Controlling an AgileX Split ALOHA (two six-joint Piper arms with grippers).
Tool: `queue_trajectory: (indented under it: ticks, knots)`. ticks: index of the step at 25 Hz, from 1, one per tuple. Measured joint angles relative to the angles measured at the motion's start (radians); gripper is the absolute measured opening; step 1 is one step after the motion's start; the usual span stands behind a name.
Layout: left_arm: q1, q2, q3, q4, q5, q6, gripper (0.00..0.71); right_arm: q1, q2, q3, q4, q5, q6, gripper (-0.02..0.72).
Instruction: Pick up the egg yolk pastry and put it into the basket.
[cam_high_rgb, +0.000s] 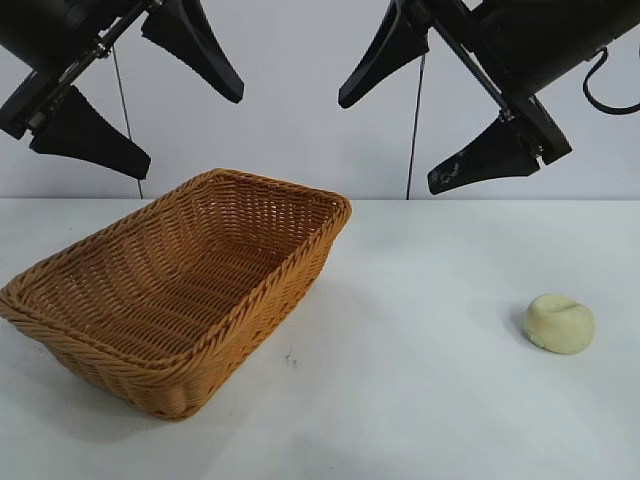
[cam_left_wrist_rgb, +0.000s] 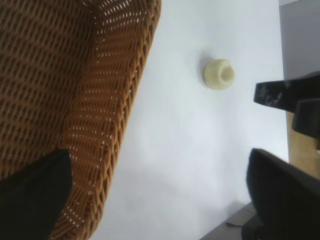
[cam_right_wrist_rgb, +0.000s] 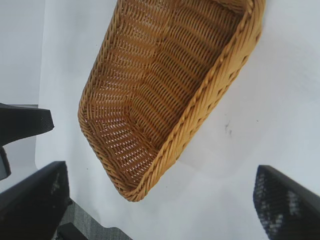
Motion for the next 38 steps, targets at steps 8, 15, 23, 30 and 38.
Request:
queue_trajectory:
  ticks: [8,15,23,30,38]
  knots:
    - [0.0,0.0,0.0,-0.001,0.0,0.0,0.696,0.0,0.0,0.0,0.0,0.0,0.0,0.694]
    - [0.0,0.0,0.0,-0.001,0.0,0.0,0.696,0.0,0.0,0.0,0.0,0.0,0.0,0.694]
    - [0.0,0.0,0.0,-0.001,0.0,0.0,0.696,0.0,0.0,0.0,0.0,0.0,0.0,0.694]
    - [0.0,0.0,0.0,-0.001,-0.001,0.0,0.696,0.0,0.0,0.0,0.0,0.0,0.0,0.694]
    - [0.0,-0.065,0.003,0.178,0.025,-0.156,0.696,0.0,0.0,0.0,0.0,0.0,0.0,0.694]
